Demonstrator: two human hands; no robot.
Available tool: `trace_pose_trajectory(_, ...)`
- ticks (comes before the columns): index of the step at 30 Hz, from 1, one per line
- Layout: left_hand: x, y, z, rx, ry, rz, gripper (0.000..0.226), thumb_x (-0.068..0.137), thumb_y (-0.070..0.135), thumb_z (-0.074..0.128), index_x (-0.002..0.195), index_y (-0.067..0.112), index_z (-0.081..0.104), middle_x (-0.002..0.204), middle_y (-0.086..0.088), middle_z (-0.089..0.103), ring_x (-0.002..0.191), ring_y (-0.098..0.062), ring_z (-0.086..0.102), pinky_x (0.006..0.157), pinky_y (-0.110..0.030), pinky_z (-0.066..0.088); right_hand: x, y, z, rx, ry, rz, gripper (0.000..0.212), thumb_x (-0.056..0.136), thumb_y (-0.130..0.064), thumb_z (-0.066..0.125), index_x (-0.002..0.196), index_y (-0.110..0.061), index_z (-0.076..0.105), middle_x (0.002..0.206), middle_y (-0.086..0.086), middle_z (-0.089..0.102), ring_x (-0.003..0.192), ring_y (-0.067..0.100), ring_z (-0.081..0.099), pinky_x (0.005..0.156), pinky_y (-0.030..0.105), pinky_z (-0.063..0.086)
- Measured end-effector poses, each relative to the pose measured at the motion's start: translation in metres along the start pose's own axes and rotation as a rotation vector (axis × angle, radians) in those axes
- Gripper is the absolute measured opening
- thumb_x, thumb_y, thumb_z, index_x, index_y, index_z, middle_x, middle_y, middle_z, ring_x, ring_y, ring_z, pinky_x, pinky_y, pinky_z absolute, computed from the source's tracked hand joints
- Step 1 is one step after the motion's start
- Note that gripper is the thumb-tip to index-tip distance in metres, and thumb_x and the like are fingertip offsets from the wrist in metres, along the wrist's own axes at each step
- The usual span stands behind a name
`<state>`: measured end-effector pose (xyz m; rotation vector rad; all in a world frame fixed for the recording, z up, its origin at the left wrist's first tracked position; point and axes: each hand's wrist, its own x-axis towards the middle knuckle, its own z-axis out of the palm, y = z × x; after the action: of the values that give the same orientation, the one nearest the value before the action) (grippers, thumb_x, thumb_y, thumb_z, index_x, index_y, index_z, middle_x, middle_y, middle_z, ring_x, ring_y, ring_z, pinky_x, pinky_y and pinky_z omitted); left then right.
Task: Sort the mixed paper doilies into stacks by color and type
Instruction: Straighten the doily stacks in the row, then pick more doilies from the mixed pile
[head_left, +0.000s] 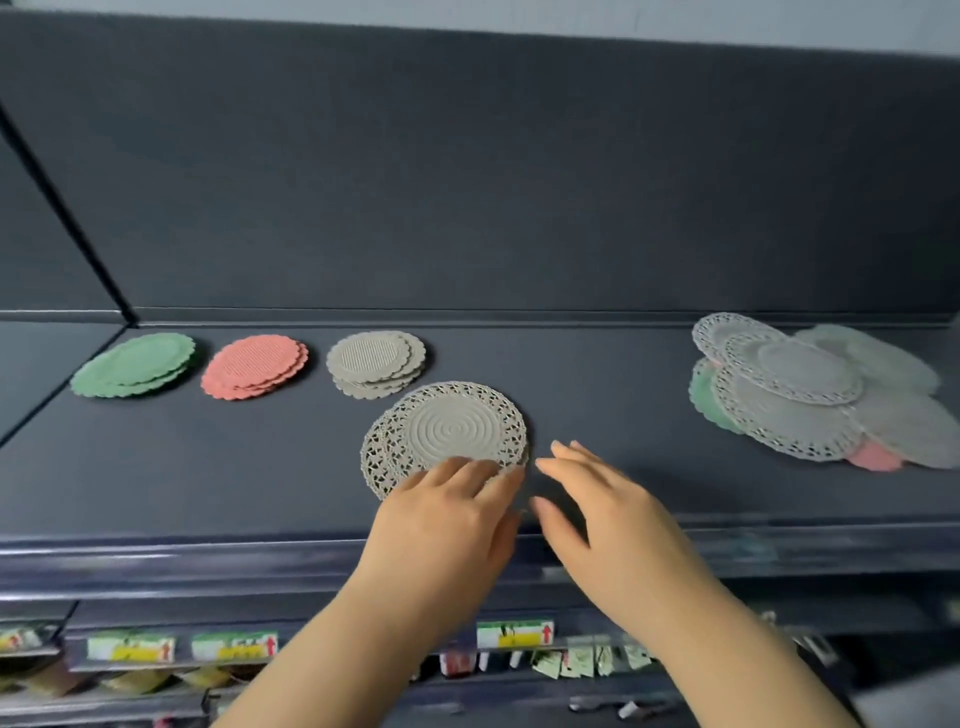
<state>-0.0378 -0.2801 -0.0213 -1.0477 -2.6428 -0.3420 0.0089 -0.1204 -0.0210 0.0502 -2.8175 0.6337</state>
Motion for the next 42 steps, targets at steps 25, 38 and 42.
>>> trace_pose_trajectory(25, 0.103, 0.021, 0.047, -0.078, 0.015, 0.002, 0.032, 0.087, 0.032, 0.052, 0.113, 0.018, 0.066, 0.106, 0.003, 0.068, 0.100, -0.020, 0.064, 0.079, -0.032, 0.052, 0.032, 0.099, -0.021, 0.082, 0.076, 0.160, 0.039, 0.087, -0.031, 0.053, 0.125, -0.023, 0.053, 0.136, -0.013, 0.046, 0.130, 0.000, 0.033, 0.103, 0.012, 0.023)
trace_pose_trajectory(38, 0.183, 0.083, 0.072, -0.056, 0.006, -0.014, 0.027, 0.086, 0.029, 0.062, 0.110, 0.018, 0.068, 0.103, 0.003, 0.070, 0.093, -0.021, 0.066, 0.069, -0.033, 0.054, 0.050, 0.227, -0.080, 0.044, 0.197, 0.254, 0.040, 0.086, -0.030, 0.055, 0.125, -0.021, 0.053, 0.135, -0.009, 0.048, 0.127, 0.006, 0.039, 0.099, 0.013, 0.025)
trace_pose_trajectory(42, 0.204, 0.145, 0.087, -0.085, -0.003, -0.020, 0.030, 0.087, 0.033, 0.049, 0.106, 0.022, 0.069, 0.101, 0.007, 0.070, 0.091, -0.016, 0.067, 0.068, -0.029, 0.054, 0.057, 0.295, -0.106, -0.091, -0.045, 0.262, 0.061, 0.086, -0.049, 0.049, 0.140, -0.026, 0.032, 0.151, -0.011, 0.021, 0.139, 0.002, 0.003, 0.109, 0.025, 0.016)
